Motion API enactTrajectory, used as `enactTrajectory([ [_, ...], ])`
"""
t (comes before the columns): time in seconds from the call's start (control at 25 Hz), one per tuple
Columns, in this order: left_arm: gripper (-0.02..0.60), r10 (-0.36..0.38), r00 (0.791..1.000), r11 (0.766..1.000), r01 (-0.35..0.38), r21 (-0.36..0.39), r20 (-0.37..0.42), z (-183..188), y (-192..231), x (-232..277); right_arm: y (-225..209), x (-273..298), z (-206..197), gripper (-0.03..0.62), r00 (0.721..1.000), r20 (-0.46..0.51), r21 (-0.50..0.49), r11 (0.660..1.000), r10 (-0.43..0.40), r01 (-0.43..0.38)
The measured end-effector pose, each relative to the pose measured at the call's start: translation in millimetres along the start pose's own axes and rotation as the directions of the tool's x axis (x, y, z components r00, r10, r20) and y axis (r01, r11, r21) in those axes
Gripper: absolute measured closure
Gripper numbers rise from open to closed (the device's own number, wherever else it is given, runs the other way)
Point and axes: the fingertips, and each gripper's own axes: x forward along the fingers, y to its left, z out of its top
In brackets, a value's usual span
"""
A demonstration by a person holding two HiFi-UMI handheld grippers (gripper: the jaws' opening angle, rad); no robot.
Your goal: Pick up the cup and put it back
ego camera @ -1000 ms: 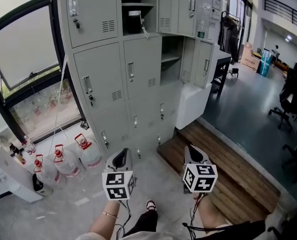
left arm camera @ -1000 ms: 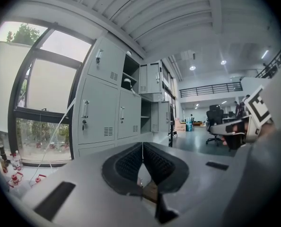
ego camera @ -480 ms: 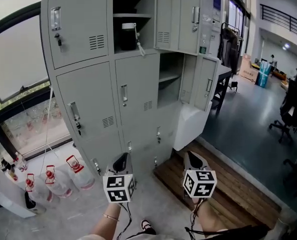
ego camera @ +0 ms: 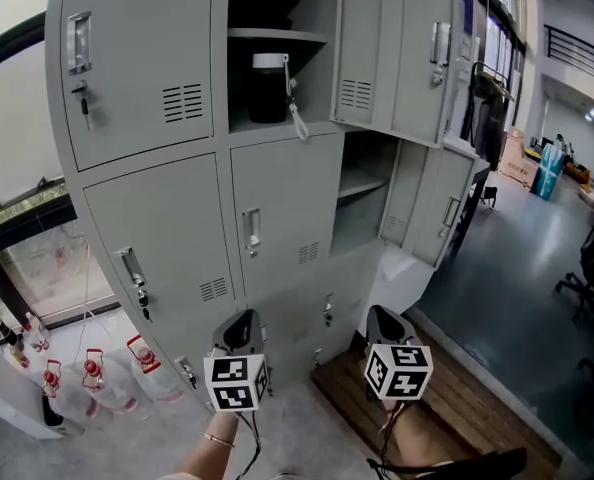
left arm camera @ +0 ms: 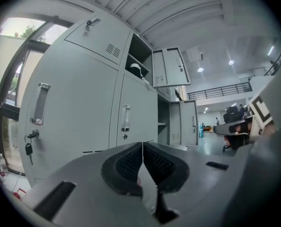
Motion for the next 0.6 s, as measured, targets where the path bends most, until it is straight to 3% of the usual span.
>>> enactTrajectory([
  [0.28,0.571,0.116,0.993,0.993,-0.116,0.001,-0.002,7,17,34,0,68,2,0.602,0.992,-0.014,0.019,0.992,0.122,-0.122],
  [0.6,0.571,0.31,0.951,0.949,-0.309,-0.056,-0.003,10,19,37,-3,117,23,0.602,0.952,-0.034,-0.033,0.952,0.304,-0.305],
])
